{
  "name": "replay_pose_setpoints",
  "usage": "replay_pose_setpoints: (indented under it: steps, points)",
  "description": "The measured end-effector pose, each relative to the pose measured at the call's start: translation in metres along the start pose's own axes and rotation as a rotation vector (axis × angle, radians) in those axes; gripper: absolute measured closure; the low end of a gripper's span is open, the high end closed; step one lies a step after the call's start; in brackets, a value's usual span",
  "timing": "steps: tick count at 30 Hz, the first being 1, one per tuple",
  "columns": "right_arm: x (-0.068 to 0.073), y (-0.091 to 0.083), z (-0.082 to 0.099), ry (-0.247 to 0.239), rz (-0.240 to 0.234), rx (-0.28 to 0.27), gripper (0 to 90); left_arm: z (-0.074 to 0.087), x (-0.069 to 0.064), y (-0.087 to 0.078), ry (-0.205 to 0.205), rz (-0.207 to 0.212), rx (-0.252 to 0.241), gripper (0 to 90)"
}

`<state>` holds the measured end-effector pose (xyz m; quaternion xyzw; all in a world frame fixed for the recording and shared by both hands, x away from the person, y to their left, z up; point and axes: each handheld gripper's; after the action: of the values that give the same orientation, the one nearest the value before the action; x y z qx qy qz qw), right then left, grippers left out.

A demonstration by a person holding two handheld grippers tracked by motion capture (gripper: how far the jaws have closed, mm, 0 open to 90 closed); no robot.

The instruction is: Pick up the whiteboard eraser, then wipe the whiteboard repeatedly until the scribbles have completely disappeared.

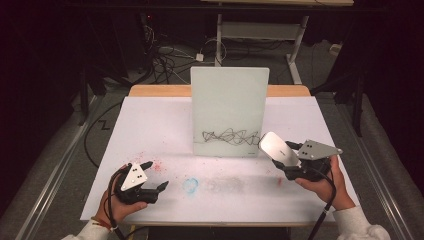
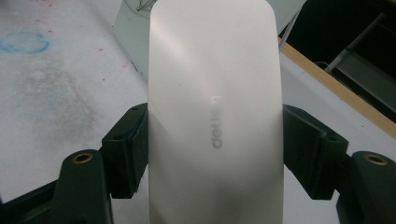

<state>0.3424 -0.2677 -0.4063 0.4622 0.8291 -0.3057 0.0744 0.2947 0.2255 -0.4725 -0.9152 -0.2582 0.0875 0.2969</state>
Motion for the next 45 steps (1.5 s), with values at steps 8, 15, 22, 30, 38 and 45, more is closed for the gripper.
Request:
replay_pose_setpoints:
  steps: [8,15,22,30,38,45]
  points:
    - [0.022,0.005,-0.006,-0.048,0.021,-0.031,31.0,0.002,0.002,-0.001,-0.005,-0.016,0.002,17.7]
    - [0.042,0.012,-0.015,-0.063,0.040,-0.045,31.1,0.003,0.002,-0.003,-0.003,-0.033,0.004,17.8]
    - [0.052,0.015,-0.025,-0.083,0.075,-0.071,31.1,0.004,0.003,-0.002,0.000,-0.034,0.008,17.8]
    - [0.052,0.029,-0.028,-0.142,0.160,-0.046,31.1,0.004,0.002,-0.003,-0.001,-0.043,0.007,18.1]
    - [0.049,0.041,-0.032,-0.236,0.266,-0.050,31.1,0.003,0.000,-0.003,0.016,-0.046,0.013,18.1]
    - [0.052,0.049,-0.033,-0.297,0.323,-0.031,31.1,0.004,0.000,-0.004,0.011,-0.038,0.014,18.4]
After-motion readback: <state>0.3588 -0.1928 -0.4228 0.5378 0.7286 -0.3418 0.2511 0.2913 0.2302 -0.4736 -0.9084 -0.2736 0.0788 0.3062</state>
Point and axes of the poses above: each handheld gripper's, and its own axes: y roughly forward along the jaws, z roughly out of its underside, x roughly to its left, and after that the axes turned 14 degrees about z, right-handed
